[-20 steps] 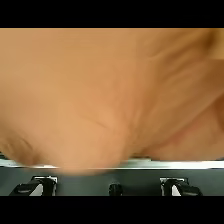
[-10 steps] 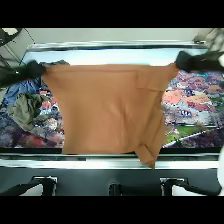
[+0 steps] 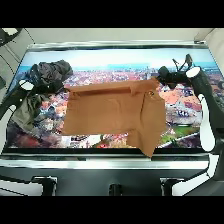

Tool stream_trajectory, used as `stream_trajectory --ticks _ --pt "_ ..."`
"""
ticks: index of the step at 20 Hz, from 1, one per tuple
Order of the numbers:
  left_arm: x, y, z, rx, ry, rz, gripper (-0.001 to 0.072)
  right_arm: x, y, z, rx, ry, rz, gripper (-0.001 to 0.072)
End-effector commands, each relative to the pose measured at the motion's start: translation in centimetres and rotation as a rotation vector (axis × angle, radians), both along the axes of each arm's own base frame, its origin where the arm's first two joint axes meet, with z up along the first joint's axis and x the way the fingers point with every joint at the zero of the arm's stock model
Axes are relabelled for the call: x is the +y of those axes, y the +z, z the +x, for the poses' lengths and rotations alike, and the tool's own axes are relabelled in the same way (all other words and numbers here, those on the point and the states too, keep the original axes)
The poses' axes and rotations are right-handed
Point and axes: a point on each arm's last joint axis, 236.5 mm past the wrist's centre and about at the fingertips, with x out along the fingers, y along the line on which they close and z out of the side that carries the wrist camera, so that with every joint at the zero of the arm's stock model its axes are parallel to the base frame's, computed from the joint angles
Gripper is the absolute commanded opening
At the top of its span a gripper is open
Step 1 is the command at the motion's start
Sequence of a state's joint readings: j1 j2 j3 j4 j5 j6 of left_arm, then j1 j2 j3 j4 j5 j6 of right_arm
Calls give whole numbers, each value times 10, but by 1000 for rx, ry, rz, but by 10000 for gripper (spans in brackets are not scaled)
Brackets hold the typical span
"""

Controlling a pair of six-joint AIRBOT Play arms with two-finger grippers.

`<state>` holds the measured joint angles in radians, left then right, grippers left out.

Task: Fold the shirts.

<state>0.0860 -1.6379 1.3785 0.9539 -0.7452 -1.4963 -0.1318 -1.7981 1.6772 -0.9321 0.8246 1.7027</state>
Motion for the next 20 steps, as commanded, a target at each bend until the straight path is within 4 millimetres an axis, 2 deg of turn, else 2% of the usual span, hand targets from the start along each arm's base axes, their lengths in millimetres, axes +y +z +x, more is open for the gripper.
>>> stream_trajectory --ticks 1,2,3,4,6,8,9,10,11,12,13,16,20 --pt "-23 -12 -9 72 -26 -96 46 9 -16 -6 56 19 44 121" --pt "-28 -8 -13 91 -37 -131 174 8 -9 -10 55 29 40 260" --pt "-30 -3 -22 126 -69 -154 415 5 5 -15 38 52 19 406" --pt "-28 1 -33 170 -112 -164 543 -4 21 -25 27 83 -26 487" --pt "-9 2 -72 304 -223 -142 537 -45 40 -57 78 94 -141 488" --pt "18 -13 -127 499 -296 -85 536 -88 39 -118 260 115 -207 487" --pt "25 -21 -157 586 -349 -72 536 -101 31 -155 387 146 -200 446" --pt "26 -29 -176 632 -366 -85 535 -108 21 -189 503 185 -188 409" --pt "24 -40 -192 663 -352 -104 533 -110 11 -220 601 224 -174 409" --pt "21 -53 -206 681 -346 -112 525 -107 3 -243 659 242 -158 409" --pt "17 -65 -222 692 -363 -114 486 -104 -4 -254 670 242 -156 409" --pt "11 -87 -250 734 -379 -136 474 -89 -20 -268 627 225 -146 410" --pt "10 -95 -253 728 -387 -129 473 -84 -31 -280 649 254 -139 411"
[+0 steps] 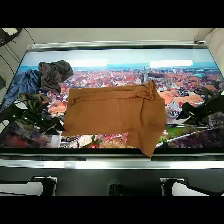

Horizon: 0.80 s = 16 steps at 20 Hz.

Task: Fold the shirts.

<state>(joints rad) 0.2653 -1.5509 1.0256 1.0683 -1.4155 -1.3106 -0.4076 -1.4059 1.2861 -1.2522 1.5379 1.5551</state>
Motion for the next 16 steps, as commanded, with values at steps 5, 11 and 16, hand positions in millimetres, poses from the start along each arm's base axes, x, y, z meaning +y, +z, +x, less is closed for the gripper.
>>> stream_trajectory --ticks 5,11,16 --pt "-11 -14 20 -98 49 3 409 1 -9 -11 -2 38 -4 410" --pt "-21 -17 20 -91 40 -14 30 1 -14 -13 -1 49 -5 410" --pt "-21 -12 21 -101 38 -13 29 28 -51 2 -76 -38 103 440"
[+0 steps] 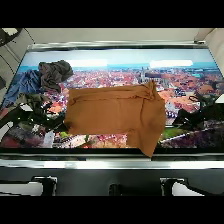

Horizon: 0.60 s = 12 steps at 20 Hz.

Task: Fold the shirts.

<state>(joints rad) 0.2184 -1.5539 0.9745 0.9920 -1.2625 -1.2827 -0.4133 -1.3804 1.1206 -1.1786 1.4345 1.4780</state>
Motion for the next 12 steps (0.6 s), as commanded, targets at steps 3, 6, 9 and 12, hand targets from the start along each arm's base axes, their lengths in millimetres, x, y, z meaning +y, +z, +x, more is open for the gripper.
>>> stream_trajectory --ticks 3,6,9,12 --pt "-1 10 1 -21 -3 -4 29 5 -49 23 -43 -101 41 430" --pt "-1 18 3 -46 -2 1 29 9 -76 31 -15 -135 87 409" --pt "0 22 5 -61 -2 5 29 23 -86 50 -68 -134 129 367" --pt "-1 24 2 -54 -7 -1 29 26 -88 69 -109 -173 82 105"
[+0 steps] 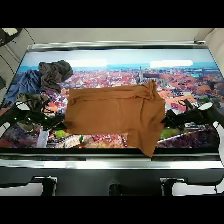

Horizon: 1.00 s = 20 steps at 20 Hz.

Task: Fold the shirts.

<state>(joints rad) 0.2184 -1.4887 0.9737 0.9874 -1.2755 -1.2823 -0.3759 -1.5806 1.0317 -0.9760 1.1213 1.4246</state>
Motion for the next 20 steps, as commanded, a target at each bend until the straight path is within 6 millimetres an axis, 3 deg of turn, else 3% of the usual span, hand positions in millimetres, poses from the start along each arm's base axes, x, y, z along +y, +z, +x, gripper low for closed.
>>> stream_trajectory --ticks 1,3,5,7,8,9,10,11,12,13,14,16,18,20 --pt "-1 5 -2 2 -8 -7 29 5 -3 21 -42 -29 -23 42" --pt "2 22 14 -60 -11 5 28 10 28 27 -96 64 -5 40" --pt "6 82 55 -255 2 23 27 8 97 47 -262 176 -53 40" --pt "14 195 99 -578 21 82 27 -6 221 81 -589 192 -214 40" --pt "18 268 111 -767 48 120 27 -13 310 90 -818 166 -334 40" --pt "20 357 110 -993 74 163 27 -18 411 83 -1073 110 -465 40" --pt "21 447 93 -1230 104 216 28 -20 507 57 -1321 40 -594 40" --pt "22 524 64 -1438 139 271 28 -16 597 10 -1558 -45 -707 40" --pt "24 591 24 -1624 197 323 28 -9 659 -42 -1728 -116 -787 40" --pt "25 637 -14 -1750 256 343 27 2 700 -95 -1852 -160 -850 40" --pt "21 668 -52 -1845 308 325 28 14 718 -133 -1910 -176 -877 40" --pt "10 687 -103 -1926 328 308 28 27 721 -184 -1917 -199 -891 40" --pt "4 693 -133 -1968 328 311 28 23 715 -209 -1872 -232 -943 40" --pt "1 696 -145 -1986 327 311 28 18 708 -218 -1833 -234 -998 40"
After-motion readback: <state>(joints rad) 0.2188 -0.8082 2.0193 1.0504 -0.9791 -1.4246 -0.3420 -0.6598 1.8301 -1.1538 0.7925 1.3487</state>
